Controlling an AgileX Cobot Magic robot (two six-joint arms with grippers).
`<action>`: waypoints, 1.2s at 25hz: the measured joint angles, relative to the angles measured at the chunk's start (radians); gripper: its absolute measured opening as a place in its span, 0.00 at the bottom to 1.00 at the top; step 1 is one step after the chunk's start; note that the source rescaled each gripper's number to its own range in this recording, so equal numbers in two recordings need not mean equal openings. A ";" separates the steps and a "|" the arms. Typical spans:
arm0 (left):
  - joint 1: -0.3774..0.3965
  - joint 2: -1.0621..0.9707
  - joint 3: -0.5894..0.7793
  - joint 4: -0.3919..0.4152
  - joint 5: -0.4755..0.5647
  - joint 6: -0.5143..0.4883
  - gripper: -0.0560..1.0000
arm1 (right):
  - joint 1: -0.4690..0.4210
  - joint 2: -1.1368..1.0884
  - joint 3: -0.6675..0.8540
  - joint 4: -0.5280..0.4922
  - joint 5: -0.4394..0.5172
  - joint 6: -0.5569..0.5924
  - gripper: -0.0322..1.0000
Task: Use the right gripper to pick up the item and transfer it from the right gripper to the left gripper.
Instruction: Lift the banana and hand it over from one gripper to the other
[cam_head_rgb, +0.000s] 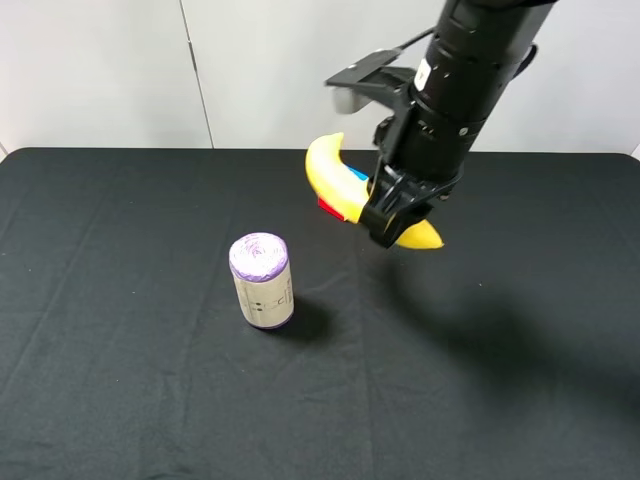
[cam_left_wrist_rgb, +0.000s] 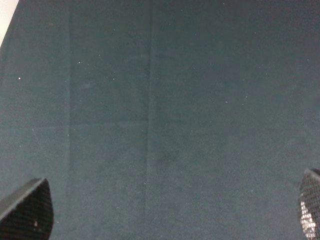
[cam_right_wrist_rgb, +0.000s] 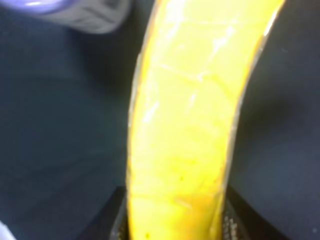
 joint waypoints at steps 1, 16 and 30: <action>0.000 0.000 0.000 0.000 0.000 0.000 0.96 | 0.016 0.000 0.000 0.000 0.006 -0.016 0.03; 0.000 0.000 0.000 0.000 0.000 0.000 0.96 | 0.180 0.000 0.000 -0.003 0.051 -0.156 0.03; 0.000 0.021 -0.046 -0.006 0.003 0.033 0.96 | 0.191 -0.015 0.000 0.000 0.055 -0.283 0.03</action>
